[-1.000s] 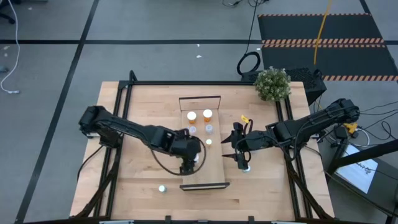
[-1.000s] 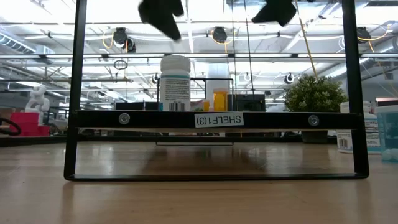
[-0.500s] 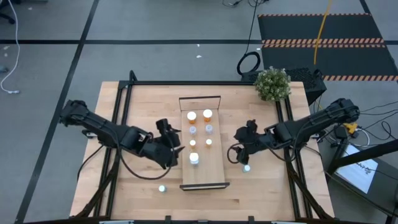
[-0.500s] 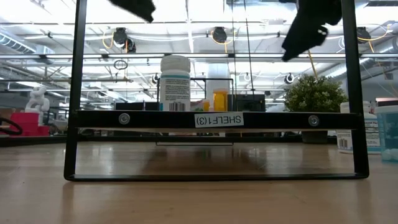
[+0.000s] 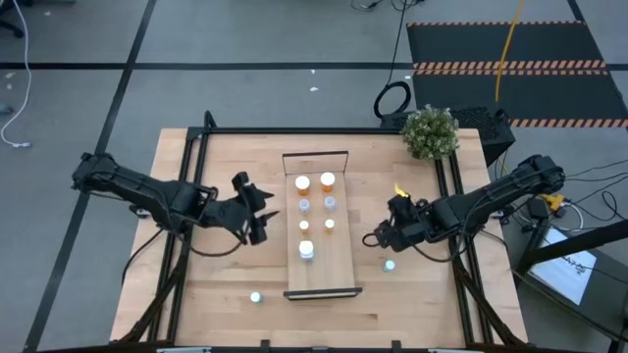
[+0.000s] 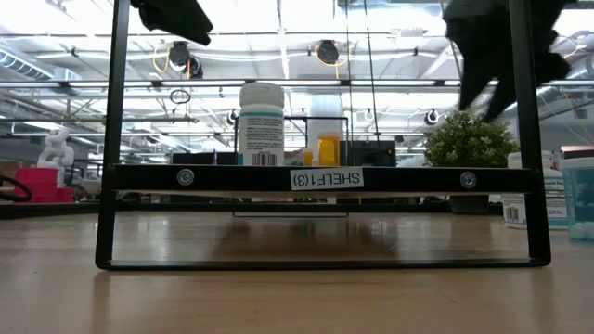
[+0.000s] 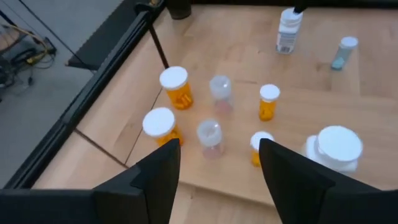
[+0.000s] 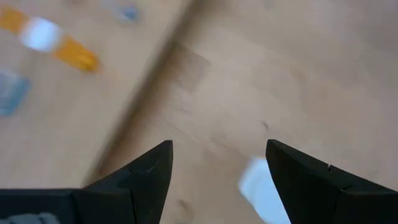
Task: Pick and place medicine bottles onto shelf by color
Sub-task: Put the white blue medicine bottle on the shelf
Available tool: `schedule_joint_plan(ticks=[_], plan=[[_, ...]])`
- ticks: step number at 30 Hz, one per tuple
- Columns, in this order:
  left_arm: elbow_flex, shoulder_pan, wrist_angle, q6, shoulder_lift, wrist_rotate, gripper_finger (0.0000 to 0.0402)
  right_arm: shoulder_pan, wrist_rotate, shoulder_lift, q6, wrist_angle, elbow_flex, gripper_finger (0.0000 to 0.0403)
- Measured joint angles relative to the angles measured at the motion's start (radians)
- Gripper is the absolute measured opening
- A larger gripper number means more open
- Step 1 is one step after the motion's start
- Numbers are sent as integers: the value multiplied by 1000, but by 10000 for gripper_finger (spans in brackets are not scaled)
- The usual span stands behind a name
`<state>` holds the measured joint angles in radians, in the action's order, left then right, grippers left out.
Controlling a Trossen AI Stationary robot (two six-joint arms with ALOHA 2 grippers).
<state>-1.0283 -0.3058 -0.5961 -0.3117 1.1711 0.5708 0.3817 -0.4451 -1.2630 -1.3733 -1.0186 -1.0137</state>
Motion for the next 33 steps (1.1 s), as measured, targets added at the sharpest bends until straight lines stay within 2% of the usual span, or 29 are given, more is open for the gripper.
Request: schedule_joint_plan(ticks=[3,7,13,19,28,33], plan=[[0,-1,-20,-9,-18,-9,214,5,77,-3,-104,-81,0,251],[1,-14,-31,-10,-14,-14,216,7,134,-18,-157,-107,0,258],[1,-26,-38,-11,-5,-17,216,6,138,-67,-199,-149,0,294],[1,-27,-38,-11,-5,-17,216,6,186,-99,-270,-216,0,322],[1,-27,-37,-5,-5,-17,216,6,166,-125,-313,-192,7,324],[1,-27,-37,-5,-5,-18,216,4,164,-126,-350,-126,77,324]])
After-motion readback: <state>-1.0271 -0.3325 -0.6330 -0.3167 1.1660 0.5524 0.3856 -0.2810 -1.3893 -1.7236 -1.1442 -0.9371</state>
